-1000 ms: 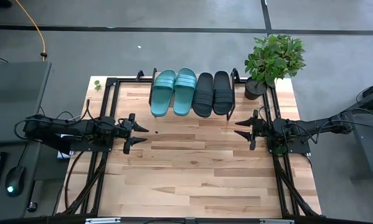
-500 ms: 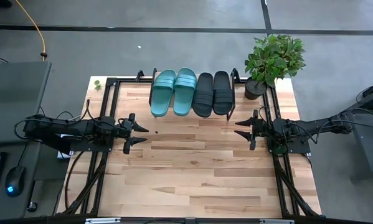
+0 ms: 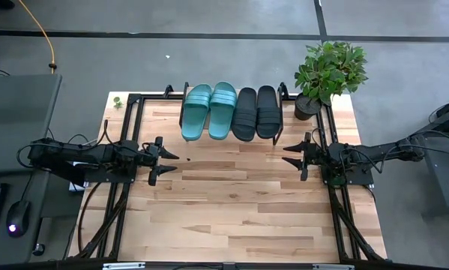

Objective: Pick and place slides into the shelf
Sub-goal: Return to Home Position

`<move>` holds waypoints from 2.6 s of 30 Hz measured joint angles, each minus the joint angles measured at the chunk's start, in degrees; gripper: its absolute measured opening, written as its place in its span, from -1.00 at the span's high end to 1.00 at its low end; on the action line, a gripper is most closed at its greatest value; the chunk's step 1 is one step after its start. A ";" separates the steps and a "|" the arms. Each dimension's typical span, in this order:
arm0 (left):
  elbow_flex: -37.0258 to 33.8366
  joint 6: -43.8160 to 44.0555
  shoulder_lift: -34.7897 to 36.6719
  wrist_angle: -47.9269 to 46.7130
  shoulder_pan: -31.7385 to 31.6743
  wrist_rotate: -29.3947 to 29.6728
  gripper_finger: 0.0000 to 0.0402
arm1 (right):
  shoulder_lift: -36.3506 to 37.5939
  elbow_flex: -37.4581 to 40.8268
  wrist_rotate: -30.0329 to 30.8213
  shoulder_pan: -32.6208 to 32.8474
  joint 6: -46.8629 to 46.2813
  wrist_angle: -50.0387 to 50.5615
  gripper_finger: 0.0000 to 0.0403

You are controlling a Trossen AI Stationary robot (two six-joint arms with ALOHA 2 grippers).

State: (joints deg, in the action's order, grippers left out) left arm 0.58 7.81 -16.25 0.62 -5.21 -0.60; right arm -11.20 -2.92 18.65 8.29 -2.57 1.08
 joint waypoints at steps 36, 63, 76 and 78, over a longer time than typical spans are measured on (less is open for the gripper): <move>0.02 0.01 -2.38 0.11 2.62 1.11 0.06 | -0.02 -0.02 0.07 -0.01 0.02 0.00 0.16; 0.02 0.01 -2.38 0.11 2.62 1.18 0.06 | -0.02 -0.02 -0.04 -0.01 0.01 0.02 0.16; 0.00 -0.01 -2.38 0.11 2.62 1.18 0.06 | -0.02 -0.02 0.00 -0.02 0.02 0.02 0.16; 0.00 0.01 -2.38 0.11 2.62 1.18 0.06 | -0.02 -0.02 0.01 0.00 0.00 0.02 0.16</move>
State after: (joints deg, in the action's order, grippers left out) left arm 0.58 7.81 -18.63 0.73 -2.59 0.58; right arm -11.22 -2.94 18.66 8.29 -2.57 1.10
